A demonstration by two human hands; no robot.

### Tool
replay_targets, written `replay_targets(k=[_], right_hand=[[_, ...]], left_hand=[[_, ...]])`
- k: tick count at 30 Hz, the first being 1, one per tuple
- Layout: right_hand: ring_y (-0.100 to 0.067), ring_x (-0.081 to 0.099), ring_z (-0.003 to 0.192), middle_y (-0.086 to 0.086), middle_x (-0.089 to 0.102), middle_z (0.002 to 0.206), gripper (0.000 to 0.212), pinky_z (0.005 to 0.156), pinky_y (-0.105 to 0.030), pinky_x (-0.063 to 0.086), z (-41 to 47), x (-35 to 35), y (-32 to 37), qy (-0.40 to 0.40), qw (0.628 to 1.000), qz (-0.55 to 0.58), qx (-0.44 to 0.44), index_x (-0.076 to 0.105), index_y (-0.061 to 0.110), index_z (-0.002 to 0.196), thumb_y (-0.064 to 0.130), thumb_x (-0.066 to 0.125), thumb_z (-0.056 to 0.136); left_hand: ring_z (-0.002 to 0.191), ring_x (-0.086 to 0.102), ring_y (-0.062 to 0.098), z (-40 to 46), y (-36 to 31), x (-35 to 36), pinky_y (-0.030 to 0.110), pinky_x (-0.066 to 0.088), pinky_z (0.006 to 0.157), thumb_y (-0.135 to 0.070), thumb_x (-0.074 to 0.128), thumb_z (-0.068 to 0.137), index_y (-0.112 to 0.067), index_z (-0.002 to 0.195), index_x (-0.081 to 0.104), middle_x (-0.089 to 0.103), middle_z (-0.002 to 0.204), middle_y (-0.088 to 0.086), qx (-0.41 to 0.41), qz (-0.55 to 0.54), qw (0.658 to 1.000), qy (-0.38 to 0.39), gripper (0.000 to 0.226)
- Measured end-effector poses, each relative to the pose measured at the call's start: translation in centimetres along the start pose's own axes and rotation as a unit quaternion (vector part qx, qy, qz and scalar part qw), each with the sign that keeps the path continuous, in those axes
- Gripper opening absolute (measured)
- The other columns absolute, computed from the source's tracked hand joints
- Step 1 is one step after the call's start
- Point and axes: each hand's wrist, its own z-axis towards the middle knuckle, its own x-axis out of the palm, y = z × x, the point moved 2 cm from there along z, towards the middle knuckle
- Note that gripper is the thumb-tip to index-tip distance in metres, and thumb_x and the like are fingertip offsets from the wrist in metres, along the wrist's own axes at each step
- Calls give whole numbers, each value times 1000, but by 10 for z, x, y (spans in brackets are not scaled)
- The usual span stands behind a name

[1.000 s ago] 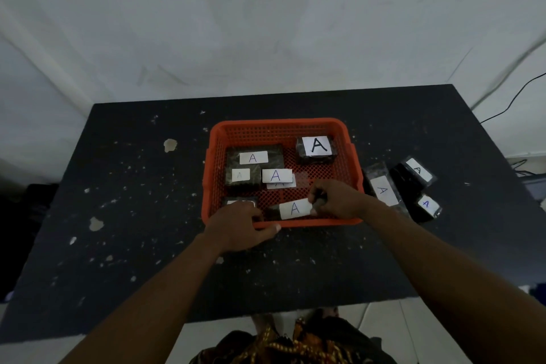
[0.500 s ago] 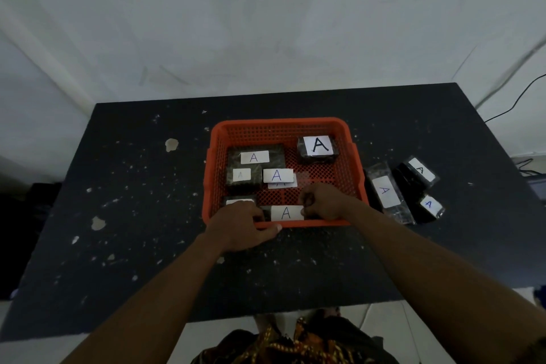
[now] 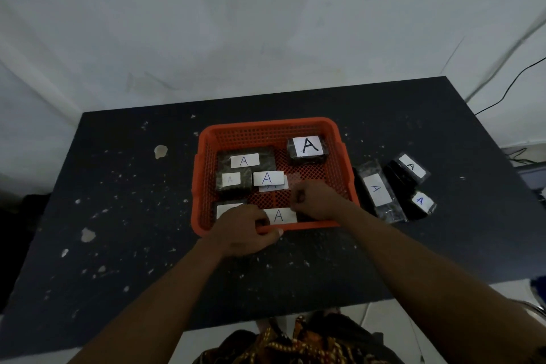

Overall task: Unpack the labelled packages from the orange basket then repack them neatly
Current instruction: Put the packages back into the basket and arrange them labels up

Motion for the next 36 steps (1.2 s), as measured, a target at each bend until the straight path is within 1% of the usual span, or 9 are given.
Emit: replay_targets(k=[2, 5, 9, 11, 15, 19, 24, 30, 36], right_hand=[[1, 60, 76, 13, 62, 85, 10, 75, -23, 53, -13, -12, 0, -116, 990, 74, -6, 59, 31, 81, 25, 64, 87], [3, 56, 75, 16, 58, 87, 11, 65, -10, 42, -38, -35, -10, -319, 942, 103, -11, 58, 31, 81, 23, 63, 86], [-3, 56, 77, 9, 58, 89, 7, 66, -14, 42, -69, -53, -46, -453, 878, 139, 68, 60, 27, 81, 22, 63, 85], [-10, 56, 89, 3, 57, 101, 5, 75, -24, 47, -80, -51, -71, -458, 867, 139, 135, 62, 23, 89, 23, 65, 86], [-22, 48, 116, -7, 49, 127, 39, 93, -39, 47, -93, -28, -112, -357, 890, 60, 277, 57, 21, 116, 34, 71, 82], [-26, 45, 118, -9, 46, 131, 56, 95, -41, 45, -97, -13, -127, -292, 911, -15, 291, 51, 21, 123, 40, 75, 75], [-28, 42, 120, -12, 46, 132, 53, 96, -41, 41, -92, -16, -130, -277, 913, -19, 300, 48, 22, 122, 34, 73, 77], [-31, 41, 121, -11, 52, 130, 53, 98, -44, 39, -88, -31, -118, -368, 885, 30, 284, 50, 19, 121, 36, 72, 76], [-17, 45, 114, -1, 55, 124, 43, 97, -39, 39, -73, -72, -76, -481, 857, 119, 145, 53, 23, 113, 28, 76, 77]], left_hand=[[80, 50, 3, 8, -12, 4, 26, 44, 71, -77, 41, 78, -31, 85, 66, 57, 87, -12, 10, 2, 1000, 3, 54], [78, 51, 4, 22, -34, 11, 25, 40, 67, -76, 39, 80, -29, 89, 69, 59, 84, -10, 41, -8, 999, -10, 56], [82, 53, 7, 45, -64, 23, 26, 41, 69, -73, 37, 85, -28, 101, 70, 61, 90, -9, 86, -11, 996, 2, 58], [83, 54, 9, 56, -77, 29, 26, 40, 69, -73, 36, 85, -24, 97, 72, 62, 91, -7, 102, 6, 995, 13, 62], [78, 52, 7, 69, -91, 38, 23, 34, 62, -75, 34, 82, -26, 98, 71, 57, 87, -9, 110, 4, 993, 28, 63], [76, 51, 5, 74, -92, 40, 18, 31, 59, -73, 38, 84, -28, 102, 70, 56, 86, -11, 109, 4, 993, 37, 59], [83, 54, 5, 76, -90, 39, 23, 39, 67, -81, 33, 79, -27, 105, 70, 60, 95, -9, 90, -9, 994, 62, 71], [79, 54, 1, 72, -83, 38, 28, 48, 72, -82, 32, 81, -27, 93, 71, 62, 89, -12, 82, -10, 995, 54, 69], [80, 59, 8, 67, -75, 33, 33, 51, 76, -82, 34, 81, -24, 89, 73, 69, 89, -8, 77, -14, 996, 38, 70]])
